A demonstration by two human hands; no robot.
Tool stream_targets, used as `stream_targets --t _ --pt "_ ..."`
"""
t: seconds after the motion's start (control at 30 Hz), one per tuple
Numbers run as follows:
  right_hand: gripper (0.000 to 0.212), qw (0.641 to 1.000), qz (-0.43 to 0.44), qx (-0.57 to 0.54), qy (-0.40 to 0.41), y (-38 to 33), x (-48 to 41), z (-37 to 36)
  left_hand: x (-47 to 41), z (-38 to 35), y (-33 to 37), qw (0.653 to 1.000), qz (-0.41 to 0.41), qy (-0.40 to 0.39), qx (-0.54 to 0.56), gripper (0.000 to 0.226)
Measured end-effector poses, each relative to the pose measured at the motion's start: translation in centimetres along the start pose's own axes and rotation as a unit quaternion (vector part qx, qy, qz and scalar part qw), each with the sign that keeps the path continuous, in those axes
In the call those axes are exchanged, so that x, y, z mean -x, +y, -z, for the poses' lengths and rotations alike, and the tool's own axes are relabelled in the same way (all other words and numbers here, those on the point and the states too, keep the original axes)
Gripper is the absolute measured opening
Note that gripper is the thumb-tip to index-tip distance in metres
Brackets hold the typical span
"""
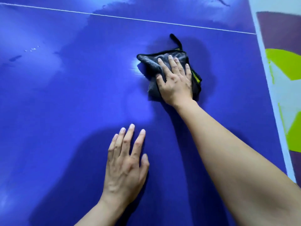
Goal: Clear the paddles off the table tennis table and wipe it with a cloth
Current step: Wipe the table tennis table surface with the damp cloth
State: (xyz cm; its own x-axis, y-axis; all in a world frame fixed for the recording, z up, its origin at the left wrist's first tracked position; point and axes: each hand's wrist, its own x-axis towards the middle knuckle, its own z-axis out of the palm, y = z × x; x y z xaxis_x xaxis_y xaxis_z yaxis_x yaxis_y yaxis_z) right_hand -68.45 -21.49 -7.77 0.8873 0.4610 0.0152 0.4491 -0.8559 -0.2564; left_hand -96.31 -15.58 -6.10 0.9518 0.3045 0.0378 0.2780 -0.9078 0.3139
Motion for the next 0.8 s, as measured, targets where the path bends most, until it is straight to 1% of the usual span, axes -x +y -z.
stream_targets --t 0.1,0.2,0.27,0.37,0.5,0.57,0.63,0.7,0.8 --pt "0.058 0.997 -0.074 0.006 0.021 9.1 3.5 2.5 0.6 -0.9 1.6 1.000 0.023 -0.015 -0.010 0.059" --pt "0.057 0.991 -0.125 0.015 0.052 16.8 7.3 4.3 0.7 -1.6 1.5 0.999 0.028 -0.004 -0.017 0.059" --pt "0.057 0.986 -0.152 0.025 0.064 20.6 9.7 5.2 0.5 -1.9 1.7 1.000 0.026 -0.003 -0.016 0.059" --pt "0.057 0.977 -0.200 0.029 0.075 23.3 11.7 5.9 0.7 -2.0 2.0 0.999 0.034 -0.005 -0.015 0.060" --pt "0.058 0.964 -0.249 0.031 0.085 23.2 12.1 6.0 0.5 -1.1 2.1 0.999 0.034 -0.020 0.006 0.061" --pt "0.064 0.963 -0.254 0.026 0.081 22.5 12.3 6.0 0.7 -0.3 1.6 0.998 0.031 -0.026 0.038 0.060" --pt "0.070 0.963 -0.256 0.021 0.078 21.3 12.7 5.9 1.4 0.6 0.3 0.998 0.028 -0.013 0.055 0.058" --pt "0.070 0.967 -0.240 0.021 0.083 18.2 12.7 4.9 2.8 1.6 -2.5 0.999 0.027 0.013 0.037 0.055" --pt "0.070 0.978 -0.189 0.027 0.089 11.0 11.5 2.9 5.4 3.1 -7.6 0.998 0.045 0.038 -0.001 0.054"
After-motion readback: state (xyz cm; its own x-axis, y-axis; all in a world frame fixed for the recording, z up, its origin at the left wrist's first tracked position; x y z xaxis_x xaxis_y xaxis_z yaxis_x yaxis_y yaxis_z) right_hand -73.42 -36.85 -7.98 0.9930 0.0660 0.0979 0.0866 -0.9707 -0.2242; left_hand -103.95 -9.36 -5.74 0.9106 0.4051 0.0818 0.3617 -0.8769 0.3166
